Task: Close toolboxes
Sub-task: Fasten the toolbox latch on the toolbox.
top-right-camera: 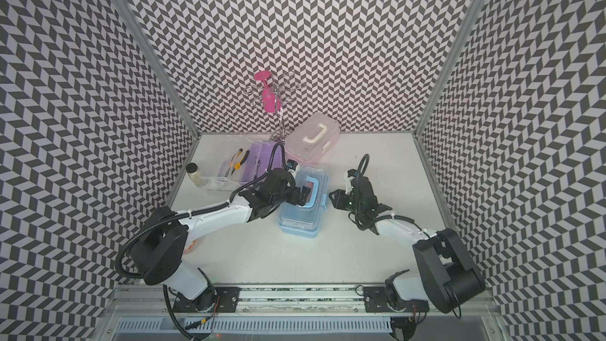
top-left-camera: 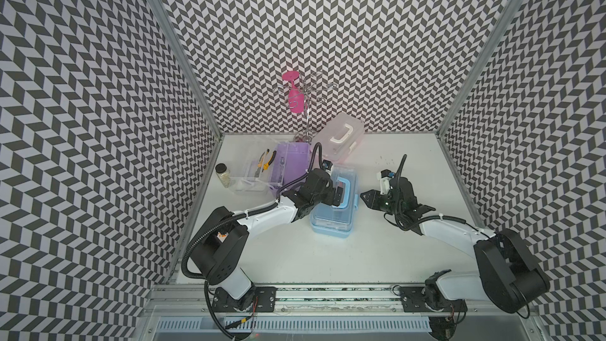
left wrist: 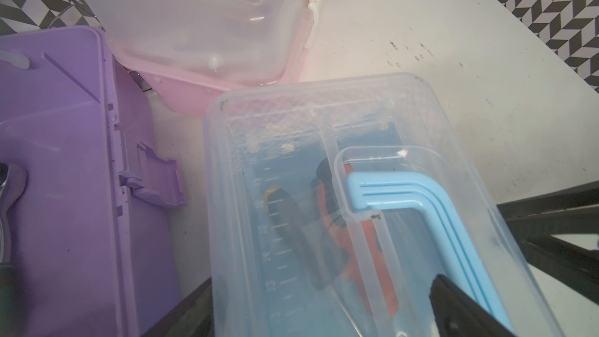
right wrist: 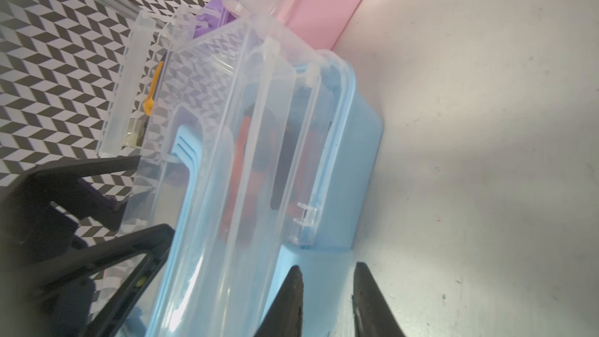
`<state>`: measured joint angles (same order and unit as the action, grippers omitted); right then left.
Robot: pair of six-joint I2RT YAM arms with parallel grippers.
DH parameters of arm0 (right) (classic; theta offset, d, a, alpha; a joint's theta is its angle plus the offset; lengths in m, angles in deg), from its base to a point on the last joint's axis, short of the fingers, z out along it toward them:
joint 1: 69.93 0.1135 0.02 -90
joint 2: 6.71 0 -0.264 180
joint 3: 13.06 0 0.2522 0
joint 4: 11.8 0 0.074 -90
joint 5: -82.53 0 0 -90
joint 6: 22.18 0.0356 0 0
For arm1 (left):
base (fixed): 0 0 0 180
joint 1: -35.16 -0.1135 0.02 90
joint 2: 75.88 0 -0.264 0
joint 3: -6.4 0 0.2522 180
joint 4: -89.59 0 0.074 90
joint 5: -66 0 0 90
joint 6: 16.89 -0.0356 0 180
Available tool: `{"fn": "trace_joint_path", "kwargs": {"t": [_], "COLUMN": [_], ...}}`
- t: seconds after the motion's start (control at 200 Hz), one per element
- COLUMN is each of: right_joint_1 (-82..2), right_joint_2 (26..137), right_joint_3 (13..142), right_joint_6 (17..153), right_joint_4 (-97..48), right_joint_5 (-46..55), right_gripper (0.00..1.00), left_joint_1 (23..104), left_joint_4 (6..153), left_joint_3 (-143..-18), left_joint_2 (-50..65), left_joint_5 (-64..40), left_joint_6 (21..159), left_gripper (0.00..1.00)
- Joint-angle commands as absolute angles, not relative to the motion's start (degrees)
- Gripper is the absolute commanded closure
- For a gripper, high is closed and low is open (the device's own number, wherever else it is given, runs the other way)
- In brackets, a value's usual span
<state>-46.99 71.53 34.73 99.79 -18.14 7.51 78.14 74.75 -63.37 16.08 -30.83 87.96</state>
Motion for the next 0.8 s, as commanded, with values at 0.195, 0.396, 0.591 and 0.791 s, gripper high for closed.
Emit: {"fn": "trace_joint_path", "kwargs": {"t": [0.195,0.396,0.591,0.791], "right_joint_1": [-45.5,-42.8,-40.8,-40.7], "right_joint_2": [74.7,78.7,80.3,82.5], "right_joint_3": [35.9,38.9,42.5,45.3], "right_joint_6": [97.8,98.1,98.5,99.4], "right_joint_4": [-19.7,-20.4,-20.6,-18.6], "right_joint_5": [5.8,7.0,8.4,11.7], "right_gripper": [0.73,0.72,0.73,0.73], "left_joint_1": [78.2,78.4,78.8,79.6], "left_joint_4": [73.4,73.8,74.4,76.5], "left_joint_3": [-63.2,-63.3,-63.3,-63.2], "left_joint_2": [18.3,18.9,19.4,21.0], "left_joint_5": [-29.5,-28.8,-28.1,-25.1], "left_joint_6": [88.0,88.3,88.5,89.4], "left_gripper": [0.01,0.01,0.01,0.01]}}
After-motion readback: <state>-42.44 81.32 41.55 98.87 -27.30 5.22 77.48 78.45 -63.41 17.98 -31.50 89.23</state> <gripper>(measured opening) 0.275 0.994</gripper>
